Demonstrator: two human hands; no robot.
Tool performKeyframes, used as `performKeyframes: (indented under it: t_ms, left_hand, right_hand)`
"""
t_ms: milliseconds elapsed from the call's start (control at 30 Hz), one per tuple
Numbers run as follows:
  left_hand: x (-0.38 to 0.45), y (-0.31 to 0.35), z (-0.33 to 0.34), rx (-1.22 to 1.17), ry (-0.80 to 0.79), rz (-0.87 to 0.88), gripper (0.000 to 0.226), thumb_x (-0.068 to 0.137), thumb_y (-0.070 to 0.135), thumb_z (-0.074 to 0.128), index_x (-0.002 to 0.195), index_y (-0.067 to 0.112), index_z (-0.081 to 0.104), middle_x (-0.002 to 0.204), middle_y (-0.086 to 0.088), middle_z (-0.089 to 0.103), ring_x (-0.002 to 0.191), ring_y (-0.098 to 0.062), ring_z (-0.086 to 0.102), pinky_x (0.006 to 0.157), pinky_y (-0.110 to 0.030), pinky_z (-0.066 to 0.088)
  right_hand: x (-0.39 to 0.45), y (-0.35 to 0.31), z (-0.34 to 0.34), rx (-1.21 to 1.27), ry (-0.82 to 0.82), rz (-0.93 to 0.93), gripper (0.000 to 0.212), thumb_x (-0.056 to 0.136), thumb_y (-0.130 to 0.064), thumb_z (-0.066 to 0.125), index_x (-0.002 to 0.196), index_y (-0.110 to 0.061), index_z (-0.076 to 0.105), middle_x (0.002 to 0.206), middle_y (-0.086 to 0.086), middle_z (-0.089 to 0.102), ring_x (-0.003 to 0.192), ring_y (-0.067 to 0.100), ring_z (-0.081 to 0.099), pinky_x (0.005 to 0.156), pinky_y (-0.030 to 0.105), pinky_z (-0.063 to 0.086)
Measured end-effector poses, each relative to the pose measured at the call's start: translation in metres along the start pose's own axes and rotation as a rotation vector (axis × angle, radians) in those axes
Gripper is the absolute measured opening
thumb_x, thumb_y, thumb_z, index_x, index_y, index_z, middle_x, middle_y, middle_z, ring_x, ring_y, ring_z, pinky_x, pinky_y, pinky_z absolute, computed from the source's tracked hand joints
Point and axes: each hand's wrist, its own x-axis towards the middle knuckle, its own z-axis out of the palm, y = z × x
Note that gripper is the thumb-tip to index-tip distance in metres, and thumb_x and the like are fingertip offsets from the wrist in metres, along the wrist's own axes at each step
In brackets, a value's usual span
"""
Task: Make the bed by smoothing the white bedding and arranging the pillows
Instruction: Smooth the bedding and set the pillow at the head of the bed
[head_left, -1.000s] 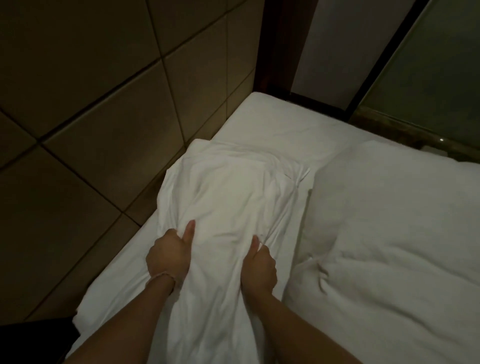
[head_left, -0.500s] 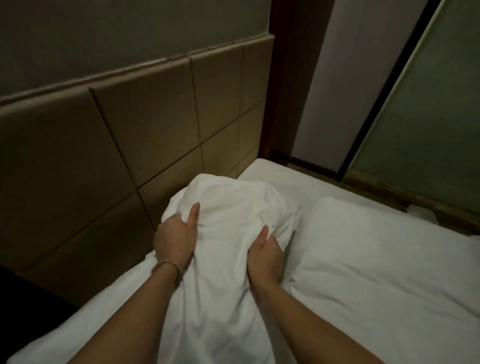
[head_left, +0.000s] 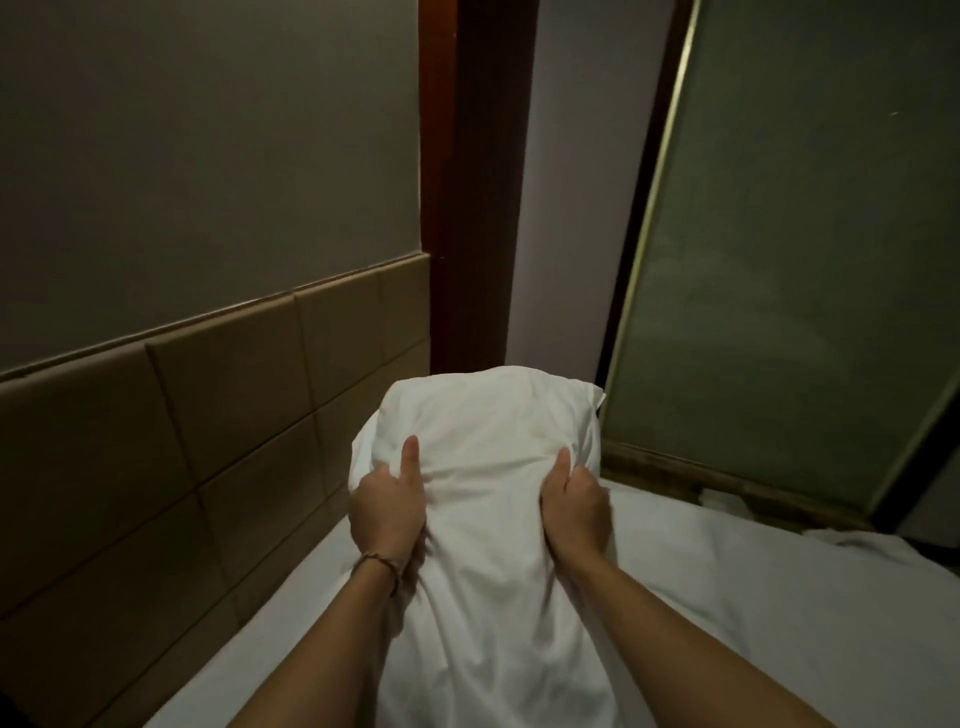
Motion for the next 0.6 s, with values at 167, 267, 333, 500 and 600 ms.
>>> performKeyframes:
  t_ms: [167,267,333,500,600]
  left_hand:
    - [-0.064,0.027,0.055,-0.042,-0.095,-0.012,0.073,0.092,0.073,0.029,0.067,0.013,0.061,0.065,0.000,0.059,0.064,-0.017,0.056,0.057,-0.029,0.040]
    - [-0.099,0.030,0.083,-0.048,-0.160,-0.026,0.072,0.090,0.074,0.029,0.067,0.013,0.061,0.066,-0.001,0.061,0.064,-0.017,0.057,0.060,-0.031,0.048]
    - [-0.115,0.025,0.102,-0.011,-0.224,-0.050,0.074,0.089,0.075,0.027,0.075,0.013,0.065,0.073,-0.002,0.064,0.069,-0.018,0.059,0.070,-0.034,0.053]
    - [-0.127,-0.007,0.137,0.216,-0.539,-0.132,0.086,0.091,0.075,0.028,0.139,0.006,0.048,0.134,-0.015,0.059,0.121,-0.033,0.057,0.101,-0.039,0.045]
    - [-0.126,-0.019,0.138,0.301,-0.615,-0.052,0.090,0.089,0.077,0.029,0.145,0.006,0.035,0.145,-0.016,0.047,0.128,-0.035,0.050,0.105,-0.042,0.043]
  right_hand:
    - [0.014,0.060,-0.066,-0.083,0.055,0.083,0.056,0.105,-0.047,0.027,0.078,-0.010,0.059,0.088,0.017,0.066,0.079,0.030,0.058,0.067,0.033,0.037]
    - [0.013,0.101,-0.089,-0.139,0.058,0.151,0.055,0.103,-0.051,0.024,0.078,-0.014,0.055,0.092,0.016,0.067,0.081,0.031,0.059,0.071,0.035,0.043]
    - [0.014,0.129,-0.098,-0.203,0.027,0.201,0.059,0.101,-0.055,0.020,0.092,-0.015,0.062,0.101,0.014,0.068,0.088,0.030,0.061,0.077,0.036,0.046]
    - [0.013,0.184,-0.108,-0.457,-0.123,0.269,0.057,0.100,-0.060,0.018,0.128,-0.025,0.053,0.121,0.003,0.065,0.111,0.025,0.061,0.092,0.038,0.048]
    - [0.015,0.189,-0.108,-0.595,-0.130,0.320,0.055,0.097,-0.061,0.034,0.132,-0.019,0.047,0.132,0.008,0.052,0.123,0.028,0.048,0.100,0.042,0.044]
